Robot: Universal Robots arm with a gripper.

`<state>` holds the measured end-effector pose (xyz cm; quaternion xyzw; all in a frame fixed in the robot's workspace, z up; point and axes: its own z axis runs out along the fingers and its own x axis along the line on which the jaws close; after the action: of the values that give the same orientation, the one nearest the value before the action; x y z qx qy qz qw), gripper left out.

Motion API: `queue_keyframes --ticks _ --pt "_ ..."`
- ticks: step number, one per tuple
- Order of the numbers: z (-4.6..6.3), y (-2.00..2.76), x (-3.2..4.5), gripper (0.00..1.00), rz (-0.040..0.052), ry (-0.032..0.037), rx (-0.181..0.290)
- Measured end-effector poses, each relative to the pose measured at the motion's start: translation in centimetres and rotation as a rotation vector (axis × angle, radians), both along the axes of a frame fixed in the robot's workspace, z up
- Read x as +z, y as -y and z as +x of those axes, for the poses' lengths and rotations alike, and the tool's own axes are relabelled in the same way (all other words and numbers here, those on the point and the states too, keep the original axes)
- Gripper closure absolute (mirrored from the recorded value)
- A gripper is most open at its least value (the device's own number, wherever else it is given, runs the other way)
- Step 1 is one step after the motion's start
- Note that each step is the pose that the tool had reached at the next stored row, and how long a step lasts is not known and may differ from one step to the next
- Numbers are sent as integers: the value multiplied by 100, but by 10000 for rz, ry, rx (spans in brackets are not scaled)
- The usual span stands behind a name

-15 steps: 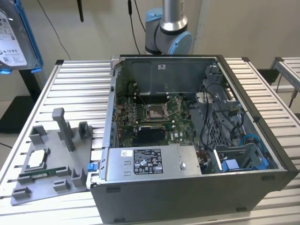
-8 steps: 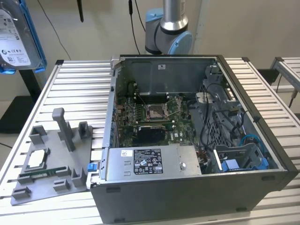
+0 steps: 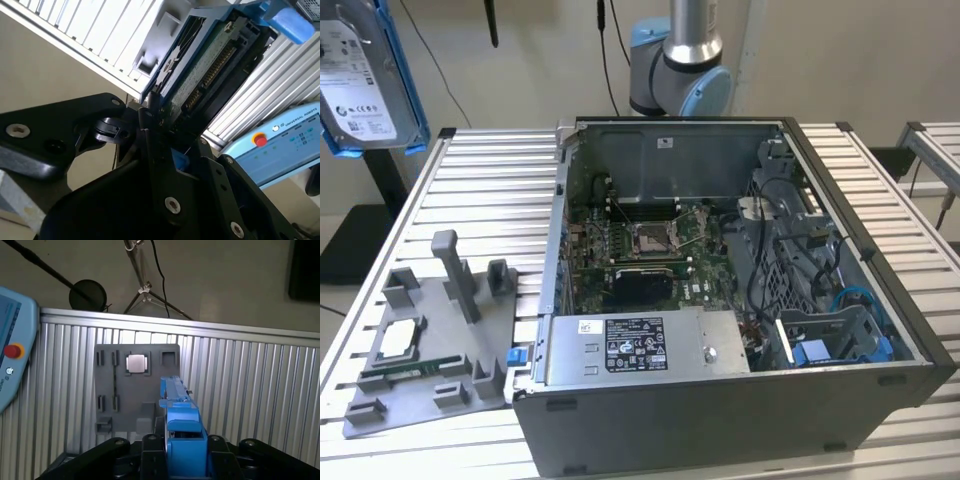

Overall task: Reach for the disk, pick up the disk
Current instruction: 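Pick up the disk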

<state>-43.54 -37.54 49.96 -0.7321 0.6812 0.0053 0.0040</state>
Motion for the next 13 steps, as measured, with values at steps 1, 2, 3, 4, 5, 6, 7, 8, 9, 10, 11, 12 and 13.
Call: queue_keyframes --ticks 1,2,3,4,5,6,7,8,9,10,11,12,13 --pt "18 0 0 100 0 -2 0" --pt "36 0 0 100 0 -3 0" --pt "56 0 0 100 0 -5 0" --pt "73 0 0 100 0 -7 0" --pt "91 0 0 100 0 -8 0" --pt "109 0 0 100 0 -10 0" --pt "126 0 0 100 0 -11 0" --pt "145 0 0 100 0 -14 0" --pt "163 0 0 100 0 -16 0" --pt "183 0 0 100 0 -18 0" --pt "200 0 0 100 0 -19 0" --pt "219 0 0 100 0 -22 0" --pt "238 0 0 100 0 -23 0"
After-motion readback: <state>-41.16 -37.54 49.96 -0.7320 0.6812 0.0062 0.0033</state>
